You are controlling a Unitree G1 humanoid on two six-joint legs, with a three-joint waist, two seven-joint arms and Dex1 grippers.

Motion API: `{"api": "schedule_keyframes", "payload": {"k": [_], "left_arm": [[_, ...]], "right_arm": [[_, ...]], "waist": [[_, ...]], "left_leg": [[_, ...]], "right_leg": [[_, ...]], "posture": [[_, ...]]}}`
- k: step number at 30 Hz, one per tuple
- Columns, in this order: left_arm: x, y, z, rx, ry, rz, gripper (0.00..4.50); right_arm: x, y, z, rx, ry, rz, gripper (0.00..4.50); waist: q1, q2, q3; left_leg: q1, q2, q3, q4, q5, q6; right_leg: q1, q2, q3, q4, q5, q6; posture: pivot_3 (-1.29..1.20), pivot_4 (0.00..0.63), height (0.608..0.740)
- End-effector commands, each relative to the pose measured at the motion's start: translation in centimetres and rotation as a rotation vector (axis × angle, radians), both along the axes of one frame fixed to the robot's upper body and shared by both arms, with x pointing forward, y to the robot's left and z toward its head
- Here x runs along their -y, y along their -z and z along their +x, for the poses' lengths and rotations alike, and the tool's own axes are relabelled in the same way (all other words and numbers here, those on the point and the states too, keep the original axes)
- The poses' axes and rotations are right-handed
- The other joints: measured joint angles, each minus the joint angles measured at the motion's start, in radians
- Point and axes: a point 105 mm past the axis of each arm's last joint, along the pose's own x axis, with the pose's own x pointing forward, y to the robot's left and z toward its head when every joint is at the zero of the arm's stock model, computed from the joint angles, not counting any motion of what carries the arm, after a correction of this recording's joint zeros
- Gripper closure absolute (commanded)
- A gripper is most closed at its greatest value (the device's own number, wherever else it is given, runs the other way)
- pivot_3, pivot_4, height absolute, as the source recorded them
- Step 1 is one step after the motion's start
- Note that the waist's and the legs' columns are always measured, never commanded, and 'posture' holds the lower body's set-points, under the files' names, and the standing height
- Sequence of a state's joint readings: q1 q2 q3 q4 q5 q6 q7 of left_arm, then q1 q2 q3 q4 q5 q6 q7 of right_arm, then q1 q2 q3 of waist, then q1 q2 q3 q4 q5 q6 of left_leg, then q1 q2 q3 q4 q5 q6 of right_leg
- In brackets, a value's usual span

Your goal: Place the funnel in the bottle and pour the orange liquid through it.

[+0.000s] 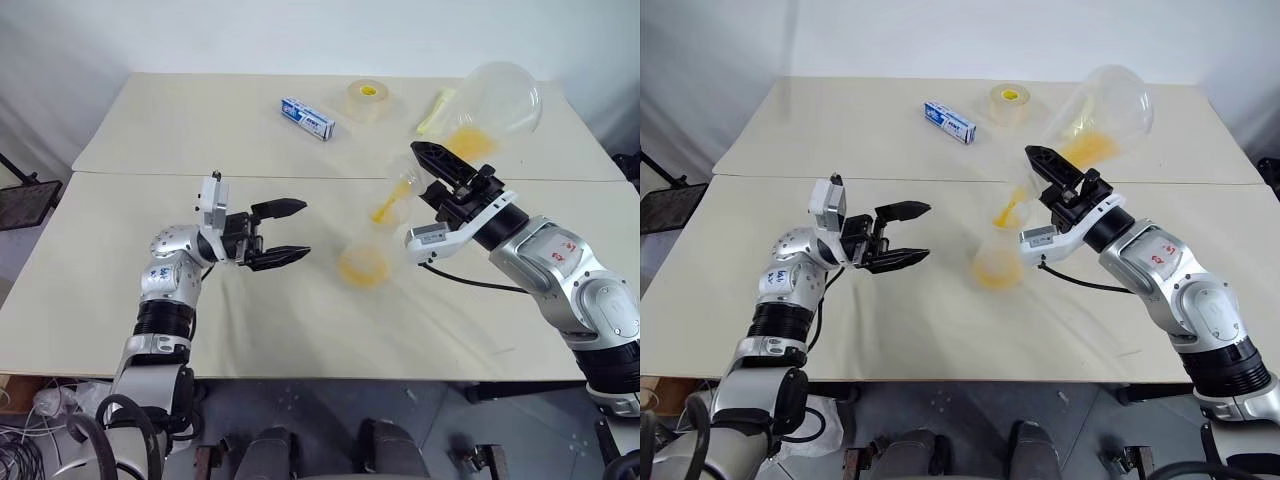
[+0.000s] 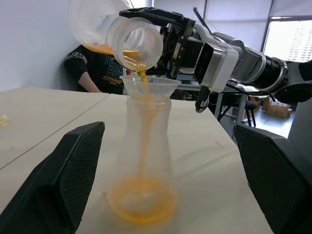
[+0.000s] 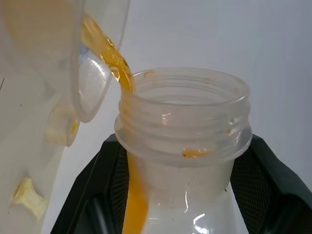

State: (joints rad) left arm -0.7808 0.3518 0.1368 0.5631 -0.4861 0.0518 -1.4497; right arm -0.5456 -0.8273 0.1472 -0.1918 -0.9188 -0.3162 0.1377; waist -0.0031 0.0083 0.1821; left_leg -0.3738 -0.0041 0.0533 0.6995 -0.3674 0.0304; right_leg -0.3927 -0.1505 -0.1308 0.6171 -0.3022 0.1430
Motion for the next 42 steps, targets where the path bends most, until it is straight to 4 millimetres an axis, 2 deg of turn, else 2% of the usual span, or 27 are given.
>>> {"api": "schedule_keyframes", "payload": {"k": [1,11,42], "left_arm": [[0.4,-1.3,-0.2,0.051,0.02,-0.013,0.0],[0.3,-1.3,-0.3,0.051,0.027,-0.017,0.0],[-1.7,-1.1,-0.5,0.04,-0.007,0.011,0.0]], "right_arm": [[0.6,-2.4,-0.6,0.097,0.005,-0.004,2.04],[0.5,-2.5,-0.7,0.119,-0.004,-0.035,2.04],[0.1,-3.3,-0.6,0.166,-0.039,-0.105,2.04]], "waist": [[0.0,0.0,0.0],[0.0,0.0,0.0],[0.0,0.0,0.0]], "left_leg": [[0.0,0.0,0.0,0.0,0.0,0.0],[0.0,0.0,0.0,0.0,0.0,0.0],[0.0,0.0,0.0,0.0,0.0,0.0]], "right_leg": [[0.0,0.0,0.0,0.0,0.0,0.0],[0.0,0.0,0.0,0.0,0.0,0.0],[0.0,0.0,0.0,0.0,0.0,0.0]], "posture": [[0.0,0.15,0.74],[0.0,0.15,0.74],[0.0,0.15,0.74]]}}
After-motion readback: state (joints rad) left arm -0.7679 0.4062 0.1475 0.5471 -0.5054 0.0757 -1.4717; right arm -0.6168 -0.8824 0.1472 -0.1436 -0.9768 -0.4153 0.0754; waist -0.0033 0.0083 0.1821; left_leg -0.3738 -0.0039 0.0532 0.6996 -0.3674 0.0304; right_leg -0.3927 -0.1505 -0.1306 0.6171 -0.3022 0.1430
